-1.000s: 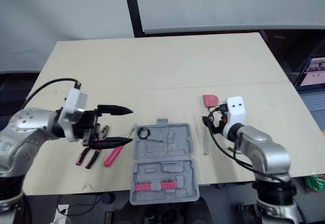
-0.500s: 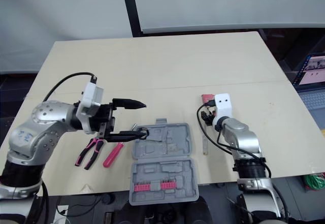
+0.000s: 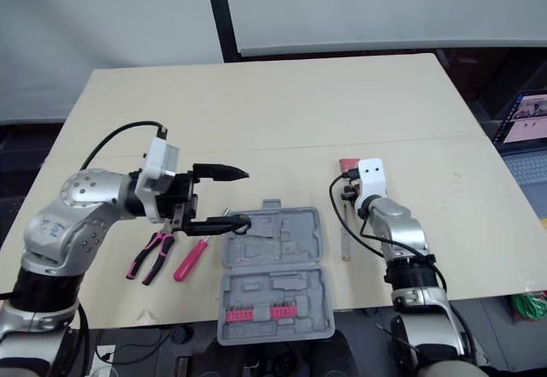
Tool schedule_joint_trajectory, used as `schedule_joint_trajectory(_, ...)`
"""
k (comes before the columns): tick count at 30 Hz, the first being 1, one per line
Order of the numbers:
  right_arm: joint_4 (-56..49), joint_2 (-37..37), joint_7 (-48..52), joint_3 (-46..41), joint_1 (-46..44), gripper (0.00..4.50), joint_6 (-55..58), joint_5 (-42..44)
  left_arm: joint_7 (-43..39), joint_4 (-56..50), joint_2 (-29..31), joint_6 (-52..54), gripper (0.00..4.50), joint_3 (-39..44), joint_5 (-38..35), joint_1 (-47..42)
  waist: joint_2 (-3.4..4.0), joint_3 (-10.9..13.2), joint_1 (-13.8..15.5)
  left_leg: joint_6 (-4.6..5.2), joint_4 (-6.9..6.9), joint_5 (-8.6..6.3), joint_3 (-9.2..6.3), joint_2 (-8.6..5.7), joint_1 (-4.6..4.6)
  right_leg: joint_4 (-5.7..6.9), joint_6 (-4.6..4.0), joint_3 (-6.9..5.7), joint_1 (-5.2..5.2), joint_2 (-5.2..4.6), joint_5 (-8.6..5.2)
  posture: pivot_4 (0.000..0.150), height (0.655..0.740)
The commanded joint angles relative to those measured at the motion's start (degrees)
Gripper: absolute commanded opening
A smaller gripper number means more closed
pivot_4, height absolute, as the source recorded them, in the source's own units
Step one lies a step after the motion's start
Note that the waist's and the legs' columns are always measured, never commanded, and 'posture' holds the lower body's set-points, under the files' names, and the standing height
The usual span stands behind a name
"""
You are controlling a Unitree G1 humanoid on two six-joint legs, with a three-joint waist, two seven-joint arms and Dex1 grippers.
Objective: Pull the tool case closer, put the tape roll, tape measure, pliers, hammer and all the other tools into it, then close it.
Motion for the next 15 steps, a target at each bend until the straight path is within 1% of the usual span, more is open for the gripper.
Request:
schedule_joint_trajectory(1,0.82,0.44,-0.73,-1.16,-0.93,1.63,-0.8,-0.28,-0.05,-0.82,0.14,-1.18,4.5,0.31,0.45,-0.84,0.0,0.0,0.01,0.0,0.0,0.0,0.0,0.0,0.0,0.0,0.0,0.0,0.0,0.0,0.0,0.15,0.7278)
schedule_joint_trajectory(5,1.76,0.49,-0.79,-1.15,-1.1,1.63,-1.09,-0.95,-0.11,-0.73,0.06,-1.26,4.5,0.26,0.55,-1.07,0.0,0.0,0.03,0.0,0.0,0.0,0.0,0.0,0.0,0.0,0.0,0.0,0.0,-0.01,0.0,0.15,0.7278)
schedule_joint_trajectory(8,2.2,0.74,-1.47,-1.67,-0.89,0.83,-1.05,-1.05,-0.03,-0.76,-0.13,-1.13,4.5,0.22,0.48,-1.26,0.0,0.0,0.03,0.0,0.0,0.0,0.0,0.0,0.0,0.0,0.0,0.01,0.01,-0.01,0.0,0.15,0.7278)
schedule_joint_trajectory(9,2.43,0.78,-1.7,-1.78,-0.81,0.39,-1.22,-1.21,0.0,-0.74,-0.21,-1.15,4.5,0.19,0.48,-1.32,0.0,0.0,0.03,0.0,0.0,0.0,0.0,0.0,0.0,0.0,0.0,0.01,0.01,-0.01,0.0,0.15,0.7278)
schedule_joint_trajectory(10,2.57,0.81,-1.77,-1.83,-0.77,0.1,-1.37,-1.3,0.02,-0.72,-0.27,-1.15,4.5,0.17,0.48,-1.38,0.0,0.0,0.03,0.0,0.0,0.0,0.0,0.0,0.0,0.0,0.0,0.01,0.01,-0.01,0.0,0.15,0.7278)
schedule_joint_trajectory(15,0.23,0.44,-0.58,-1.56,1.05,0.1,-0.42,-1.28,0.05,-1.06,-0.32,-0.76,4.5,0.29,0.22,-1.42,-0.01,0.0,0.04,0.0,0.01,0.0,0.0,0.0,0.0,0.0,0.0,0.02,0.01,-0.01,0.0,0.15,0.7278)
